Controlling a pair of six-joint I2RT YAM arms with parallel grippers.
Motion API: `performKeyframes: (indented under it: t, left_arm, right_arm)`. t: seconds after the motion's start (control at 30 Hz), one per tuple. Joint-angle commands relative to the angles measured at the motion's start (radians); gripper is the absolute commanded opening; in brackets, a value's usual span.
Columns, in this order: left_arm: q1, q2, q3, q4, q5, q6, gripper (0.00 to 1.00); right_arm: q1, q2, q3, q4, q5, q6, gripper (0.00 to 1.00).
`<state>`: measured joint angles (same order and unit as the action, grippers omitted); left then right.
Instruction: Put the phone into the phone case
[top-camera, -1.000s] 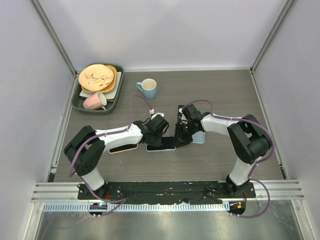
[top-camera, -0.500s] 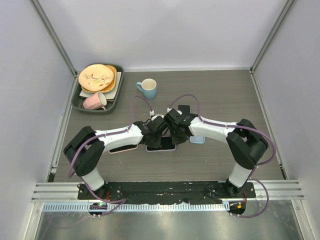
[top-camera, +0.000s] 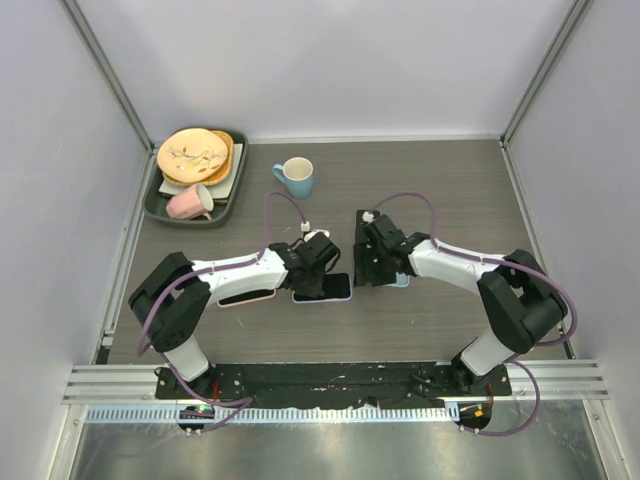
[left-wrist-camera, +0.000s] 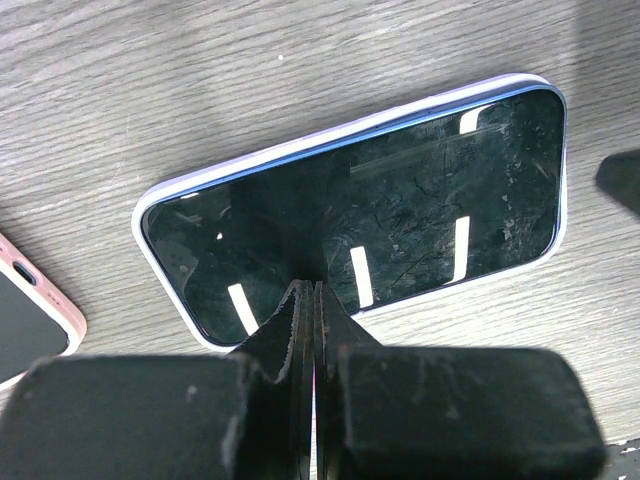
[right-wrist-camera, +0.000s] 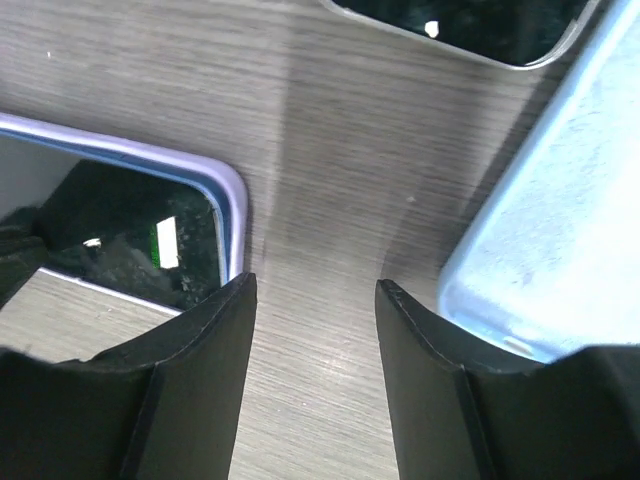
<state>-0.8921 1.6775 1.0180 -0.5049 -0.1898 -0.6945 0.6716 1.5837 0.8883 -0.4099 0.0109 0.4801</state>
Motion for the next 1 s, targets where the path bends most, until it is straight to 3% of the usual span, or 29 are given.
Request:
performKeyframes:
  t: [0.0,0.27,0.57,0.97]
  left_arm:
    - [-0.001,0.050,-0.009,-0.012,-0.017,0.015,0.00]
    - [-0.001,0.053,-0.006,-0.018,-0.022,0.018,0.00]
    - [-0.001,0.060,0.004,-0.029,-0.028,0.023,0.00]
    - [-0.001,0.077,0.034,-0.044,-0.039,0.036,0.00]
  right_arm:
    - [-0.124,-0.076,-0.092,0.184,-0.334,0.023,0.56]
    - [-0.239,-0.015,-0.181,0.460,-0.655,0.130,0.54]
    - [-0.259,0.127,-0.196,0.594,-0.694,0.192,0.43]
    - [-0.285,0.254,-0.152,0.606,-0.683,0.195,0.30]
